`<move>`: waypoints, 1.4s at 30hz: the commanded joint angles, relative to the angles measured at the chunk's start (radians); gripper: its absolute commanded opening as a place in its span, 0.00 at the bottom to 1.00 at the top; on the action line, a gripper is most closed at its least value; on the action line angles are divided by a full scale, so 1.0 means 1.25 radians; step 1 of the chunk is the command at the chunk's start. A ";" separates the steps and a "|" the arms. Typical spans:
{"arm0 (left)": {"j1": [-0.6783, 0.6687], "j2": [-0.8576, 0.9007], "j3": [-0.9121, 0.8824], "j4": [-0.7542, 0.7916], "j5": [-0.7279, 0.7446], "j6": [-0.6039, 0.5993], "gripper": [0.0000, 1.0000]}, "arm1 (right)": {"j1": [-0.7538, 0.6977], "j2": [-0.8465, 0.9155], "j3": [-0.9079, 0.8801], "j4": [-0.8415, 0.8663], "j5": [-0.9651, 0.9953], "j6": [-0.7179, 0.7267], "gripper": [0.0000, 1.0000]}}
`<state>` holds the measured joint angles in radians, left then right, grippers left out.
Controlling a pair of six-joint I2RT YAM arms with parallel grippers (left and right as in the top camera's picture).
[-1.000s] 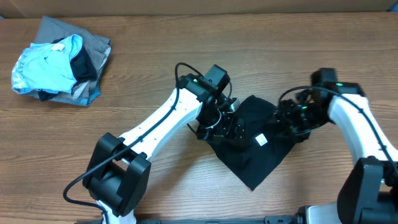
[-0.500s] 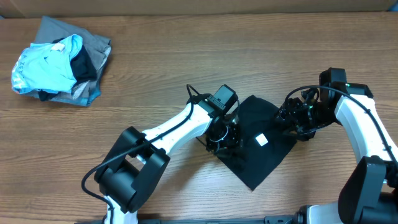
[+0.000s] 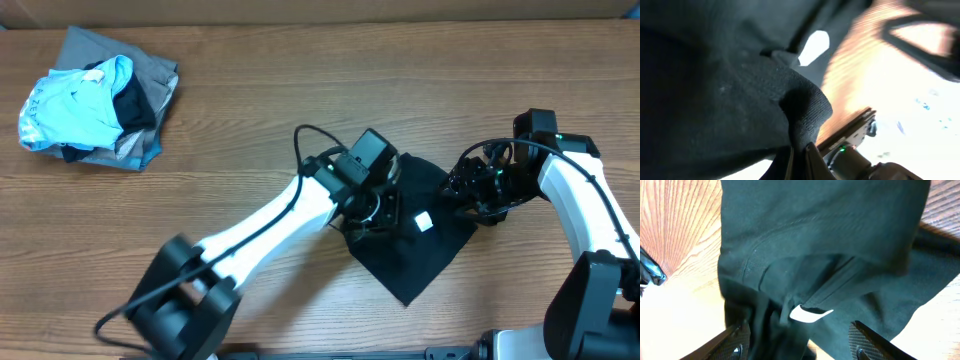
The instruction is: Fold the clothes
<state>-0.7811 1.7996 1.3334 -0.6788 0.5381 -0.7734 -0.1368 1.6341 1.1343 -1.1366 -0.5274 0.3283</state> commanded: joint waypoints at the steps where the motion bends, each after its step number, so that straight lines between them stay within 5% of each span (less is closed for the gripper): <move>1: -0.037 -0.032 0.022 0.004 -0.082 0.057 0.10 | -0.002 -0.018 0.021 0.004 -0.006 -0.013 0.67; 8: -0.078 0.041 0.021 -0.165 -0.087 0.080 0.58 | -0.002 -0.018 0.020 -0.008 -0.004 -0.036 0.67; 14: -0.055 0.047 0.024 -0.284 -0.049 0.169 0.64 | -0.002 -0.018 0.020 -0.052 -0.005 -0.095 0.68; 21: 0.047 -0.009 0.026 -0.264 -0.036 0.205 0.54 | -0.001 -0.018 0.020 -0.079 -0.004 -0.117 0.67; 25: 0.080 -0.011 0.024 -0.186 -0.001 0.222 0.58 | -0.001 -0.018 0.020 -0.079 -0.004 -0.117 0.68; 30: 0.028 0.060 0.009 -0.103 -0.016 0.169 0.25 | -0.001 -0.018 0.020 -0.058 -0.004 -0.103 0.67; 33: -0.022 0.143 0.009 -0.203 0.063 0.201 0.14 | -0.001 -0.018 0.020 -0.059 -0.004 -0.098 0.67; 37: -0.038 0.209 0.009 -0.315 0.041 0.240 0.10 | -0.001 -0.018 0.020 -0.059 -0.004 -0.098 0.67; 42: -0.033 0.204 0.011 -0.293 0.048 0.242 0.13 | -0.001 -0.017 0.018 -0.056 -0.004 -0.098 0.71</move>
<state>-0.8291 2.0670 1.3411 -1.0641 0.5701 -0.4988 -0.1368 1.6341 1.1351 -1.2137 -0.5270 0.2066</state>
